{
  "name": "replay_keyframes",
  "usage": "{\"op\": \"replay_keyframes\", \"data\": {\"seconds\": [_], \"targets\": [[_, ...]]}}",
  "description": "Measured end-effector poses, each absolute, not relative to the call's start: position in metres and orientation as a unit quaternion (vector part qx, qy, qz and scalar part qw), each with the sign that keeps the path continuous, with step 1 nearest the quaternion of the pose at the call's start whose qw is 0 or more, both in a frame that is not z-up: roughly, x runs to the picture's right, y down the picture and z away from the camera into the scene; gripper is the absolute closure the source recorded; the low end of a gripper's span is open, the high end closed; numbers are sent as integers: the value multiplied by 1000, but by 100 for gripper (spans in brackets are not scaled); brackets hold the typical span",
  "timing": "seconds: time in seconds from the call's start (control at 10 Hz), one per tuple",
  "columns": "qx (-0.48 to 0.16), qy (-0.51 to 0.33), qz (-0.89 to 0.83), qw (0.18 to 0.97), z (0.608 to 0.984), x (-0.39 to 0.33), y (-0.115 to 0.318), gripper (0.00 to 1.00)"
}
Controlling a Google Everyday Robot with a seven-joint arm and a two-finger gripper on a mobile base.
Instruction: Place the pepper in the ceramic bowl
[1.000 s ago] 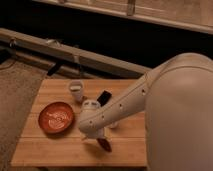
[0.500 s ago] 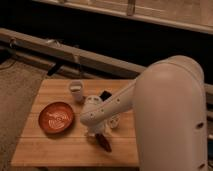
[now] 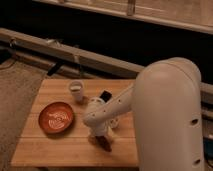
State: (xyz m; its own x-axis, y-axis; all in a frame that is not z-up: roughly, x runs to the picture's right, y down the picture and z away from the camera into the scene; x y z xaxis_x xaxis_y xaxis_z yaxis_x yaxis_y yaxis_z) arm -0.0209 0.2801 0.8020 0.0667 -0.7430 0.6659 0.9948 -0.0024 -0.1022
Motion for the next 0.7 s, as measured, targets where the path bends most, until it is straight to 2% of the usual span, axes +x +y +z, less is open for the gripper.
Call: {"op": "replay_keyframes", "data": {"seconds": [0.1,0.2,0.7], "targets": [[-291,-221,-644,673,803,-20,282,22],[-296,-222,-640,674,804,-18,283,30],[-293,-224,-638,676,801,-22,277,80]]}}
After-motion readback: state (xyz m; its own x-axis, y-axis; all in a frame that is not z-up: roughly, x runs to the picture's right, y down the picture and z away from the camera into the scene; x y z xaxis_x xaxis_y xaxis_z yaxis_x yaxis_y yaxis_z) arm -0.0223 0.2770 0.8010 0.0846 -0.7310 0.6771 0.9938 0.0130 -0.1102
